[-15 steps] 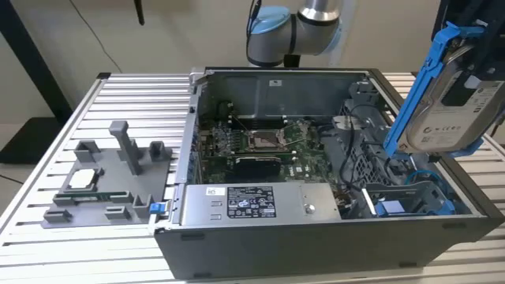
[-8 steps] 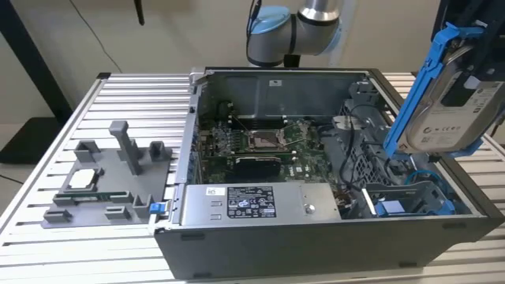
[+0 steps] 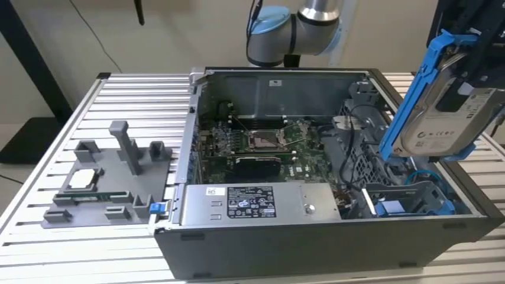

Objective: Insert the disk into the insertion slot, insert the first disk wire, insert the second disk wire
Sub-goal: 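Insert the disk into the insertion slot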

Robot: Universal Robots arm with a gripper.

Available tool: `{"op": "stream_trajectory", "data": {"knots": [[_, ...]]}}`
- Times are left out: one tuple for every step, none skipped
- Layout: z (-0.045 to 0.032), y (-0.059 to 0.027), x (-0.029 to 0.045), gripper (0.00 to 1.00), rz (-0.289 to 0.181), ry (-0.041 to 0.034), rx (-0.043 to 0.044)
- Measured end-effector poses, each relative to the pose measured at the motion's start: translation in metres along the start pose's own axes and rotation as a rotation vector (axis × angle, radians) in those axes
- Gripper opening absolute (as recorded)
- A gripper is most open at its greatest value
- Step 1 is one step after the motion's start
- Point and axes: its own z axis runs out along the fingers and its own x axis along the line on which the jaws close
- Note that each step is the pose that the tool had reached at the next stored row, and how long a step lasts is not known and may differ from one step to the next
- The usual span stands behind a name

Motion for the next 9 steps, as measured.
{"op": "stream_trajectory", "data": {"knots": [[0.0016, -0.0006, 0.0, 0.0, 0.0, -0.0004, -0.0001], [0.0034, -0.0015, 0.0, 0.0, 0.0, -0.001, -0.0004], [0.0048, -0.0025, 0.0, 0.0, 0.0, -0.0013, -0.0007], [0.0062, -0.0035, 0.0, 0.0, 0.0, -0.0015, -0.0013], [0.0075, -0.0044, 0.0, 0.0, 0.0, -0.0018, -0.0019], [0.0089, -0.0054, -0.0001, 0.0, 0.001, -0.0022, -0.0029], [0.0101, -0.0062, -0.0001, 0.0, 0.002, -0.0024, -0.0042], [0.0112, -0.0065, -0.0001, 0.0, 0.002, -0.0026, -0.0056], [0.0123, -0.0065, -0.0001, 0.0, 0.003, -0.0028, -0.0063]]}}
